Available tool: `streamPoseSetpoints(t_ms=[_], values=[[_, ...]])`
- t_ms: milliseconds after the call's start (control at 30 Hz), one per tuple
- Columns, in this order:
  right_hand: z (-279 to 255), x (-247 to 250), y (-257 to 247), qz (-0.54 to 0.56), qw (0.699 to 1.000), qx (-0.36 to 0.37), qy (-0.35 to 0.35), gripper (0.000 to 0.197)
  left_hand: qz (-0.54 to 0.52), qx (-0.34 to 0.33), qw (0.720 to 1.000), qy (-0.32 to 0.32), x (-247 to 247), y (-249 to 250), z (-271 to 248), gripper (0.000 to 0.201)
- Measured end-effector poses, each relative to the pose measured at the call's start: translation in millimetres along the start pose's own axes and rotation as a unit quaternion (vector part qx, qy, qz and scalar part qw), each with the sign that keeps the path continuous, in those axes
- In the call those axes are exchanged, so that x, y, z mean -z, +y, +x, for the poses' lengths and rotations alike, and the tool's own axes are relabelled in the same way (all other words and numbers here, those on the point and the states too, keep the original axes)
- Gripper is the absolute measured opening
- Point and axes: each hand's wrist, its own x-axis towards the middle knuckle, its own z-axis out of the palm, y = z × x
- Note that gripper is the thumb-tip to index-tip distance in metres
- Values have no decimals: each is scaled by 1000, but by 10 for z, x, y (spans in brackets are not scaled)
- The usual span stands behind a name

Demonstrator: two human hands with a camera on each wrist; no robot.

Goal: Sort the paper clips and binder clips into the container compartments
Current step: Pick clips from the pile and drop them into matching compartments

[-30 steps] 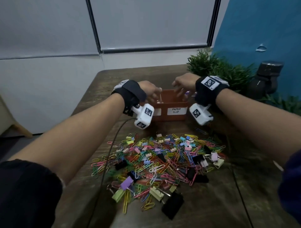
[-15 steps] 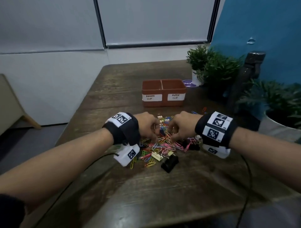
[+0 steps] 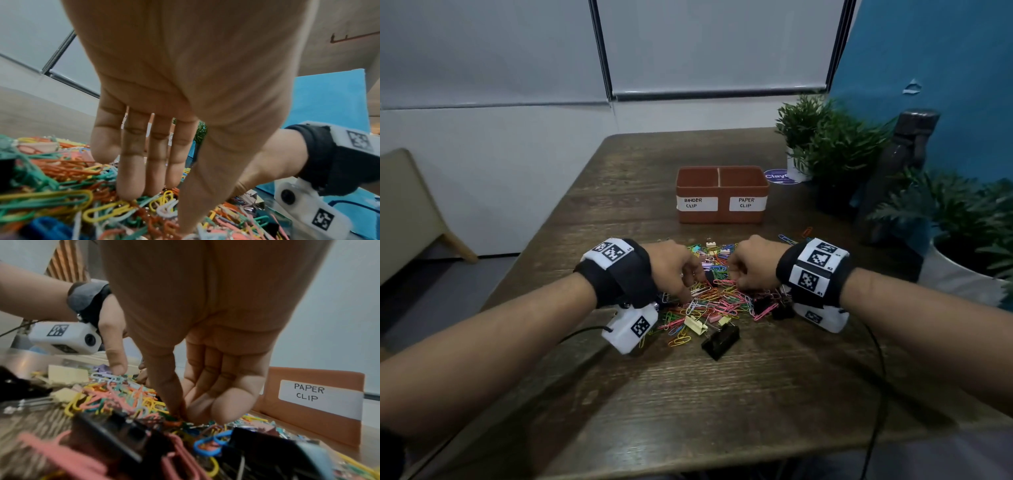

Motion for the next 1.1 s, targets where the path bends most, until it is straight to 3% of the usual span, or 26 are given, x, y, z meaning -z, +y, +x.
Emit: streamPoseSetpoints(t_ms=[67, 300, 500, 733, 867, 933, 1033, 1100], values=[[-12, 36, 12, 15, 1000, -6, -3, 9, 6, -7, 1000, 0, 16, -6, -16, 46], [19, 46, 12, 35, 998, -4, -56, 42, 25, -30, 999, 30, 22, 51, 39, 36], [14, -13, -3, 44, 999, 8, -26, 16, 33, 11, 999, 30, 37, 48, 83, 33], [-24, 84, 59, 53, 998, 20, 23, 5, 14, 20, 999, 30, -14, 14, 87, 41], [-22, 154, 82, 77, 997, 24, -7, 46, 14, 8, 999, 42, -19, 12, 109, 26], [-13, 139, 55, 68, 997, 42, -25, 56, 23, -4, 998, 54, -23, 20, 126, 19], [30, 52, -2, 35, 998, 35, -48, 59, 61, -21, 996, 68, -41, 37, 139, 9], [60, -3, -28, 31, 998, 18, -44, 51, 71, -23, 995, 67, -57, 28, 135, 4]])
